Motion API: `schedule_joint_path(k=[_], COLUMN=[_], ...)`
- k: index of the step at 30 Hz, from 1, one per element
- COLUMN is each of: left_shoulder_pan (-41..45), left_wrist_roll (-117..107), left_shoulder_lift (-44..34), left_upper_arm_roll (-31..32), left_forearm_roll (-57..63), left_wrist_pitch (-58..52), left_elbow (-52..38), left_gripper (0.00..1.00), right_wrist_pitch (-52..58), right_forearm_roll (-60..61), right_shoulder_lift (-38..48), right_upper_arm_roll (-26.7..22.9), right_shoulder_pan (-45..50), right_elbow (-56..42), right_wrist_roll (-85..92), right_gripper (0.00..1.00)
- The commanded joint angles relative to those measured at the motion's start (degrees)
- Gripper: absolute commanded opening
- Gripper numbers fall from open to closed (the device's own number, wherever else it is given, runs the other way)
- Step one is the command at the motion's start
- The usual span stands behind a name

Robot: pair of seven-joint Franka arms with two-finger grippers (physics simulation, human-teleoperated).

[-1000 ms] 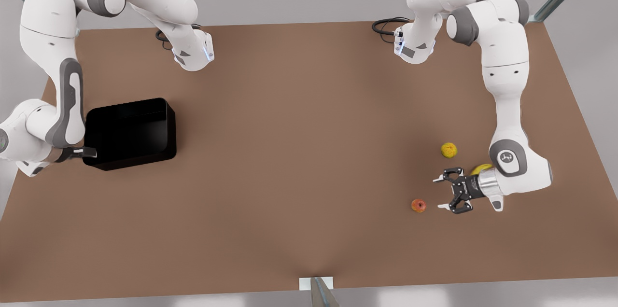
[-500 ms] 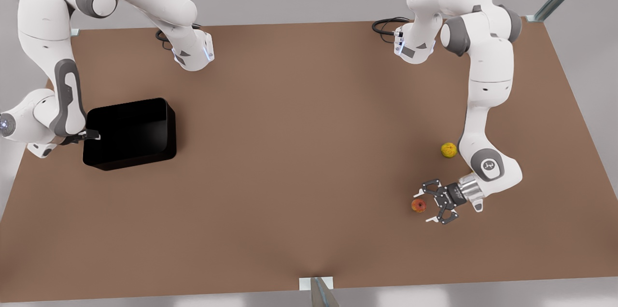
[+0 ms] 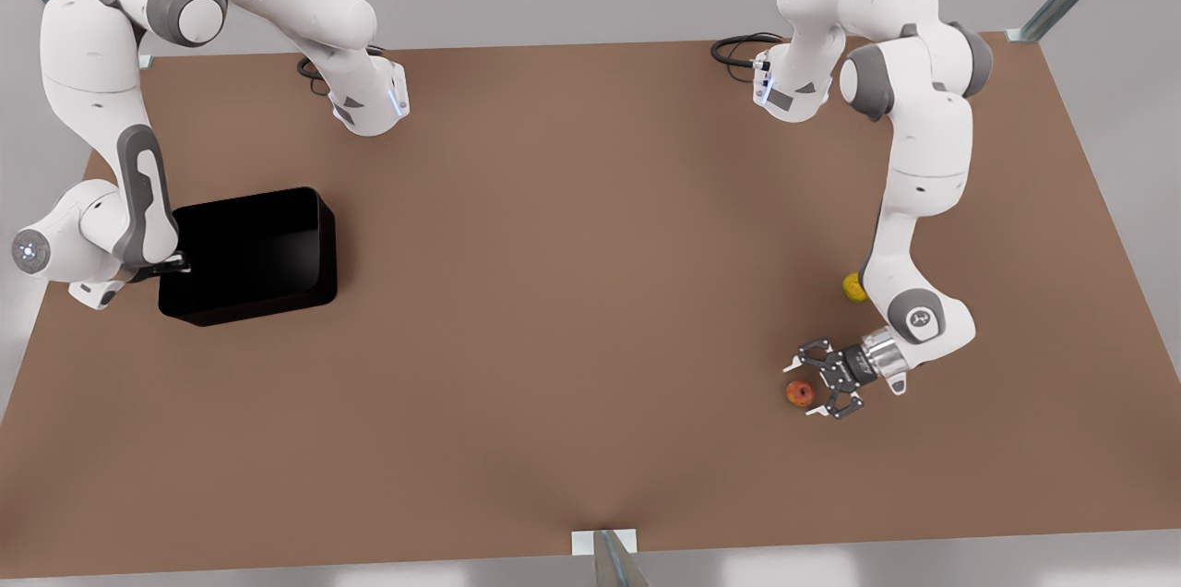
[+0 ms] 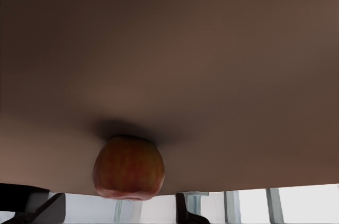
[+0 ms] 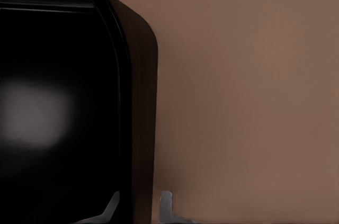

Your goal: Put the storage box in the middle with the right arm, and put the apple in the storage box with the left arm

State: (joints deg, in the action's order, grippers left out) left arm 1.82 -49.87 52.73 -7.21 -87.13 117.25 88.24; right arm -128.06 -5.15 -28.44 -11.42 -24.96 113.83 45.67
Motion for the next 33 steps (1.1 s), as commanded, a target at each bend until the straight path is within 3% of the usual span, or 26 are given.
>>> schedule_joint_path(k=[1, 15, 19, 25, 28, 33], left_shoulder_pan=[-0.15, -1.12, -1.03, -1.03, -0.94, -0.68], left_wrist_roll=[0.03, 8.47, 8.47, 7.77, 8.12, 8.29], left_shoulder_lift=[0.27, -0.52, -1.4, -1.58, -2.02, -2.19], left_upper_arm_roll=[0.0, 1.58, 2.11, 2.11, 2.81, 2.9], left_forearm_roll=[-1.82, -18.17, -18.43, -19.31, -20.89, -21.77], left_wrist_pitch=[-0.09, -0.62, -0.18, 0.26, 2.02, 2.72], left_elbow=[0.0, 7.65, 8.61, 8.61, 9.67, 10.55], left_gripper=[0.96, 0.91, 0.91, 0.76, 0.7, 0.64], right_wrist_pitch=[0.0, 1.76, 8.97, 11.87, 11.87, 11.87], right_forearm_roll=[-0.04, 0.32, 0.76, 0.84, 3.92, 4.01], right_shoulder_lift=[-0.04, -0.92, -0.3, -0.39, -1.0, -6.19], right_upper_arm_roll=[0.0, 0.88, 5.09, 5.89, 6.24, 11.42], right_shoulder_pan=[0.0, 0.52, 2.9, 24.96, 31.64, 40.96], right_elbow=[-0.01, -2.65, -8.79, -16.18, -17.5, -23.82], right_wrist_roll=[0.03, 0.74, 0.65, 0.03, 0.03, -10.42], right_gripper=[0.21, 0.21, 0.21, 0.21, 0.21, 0.21])
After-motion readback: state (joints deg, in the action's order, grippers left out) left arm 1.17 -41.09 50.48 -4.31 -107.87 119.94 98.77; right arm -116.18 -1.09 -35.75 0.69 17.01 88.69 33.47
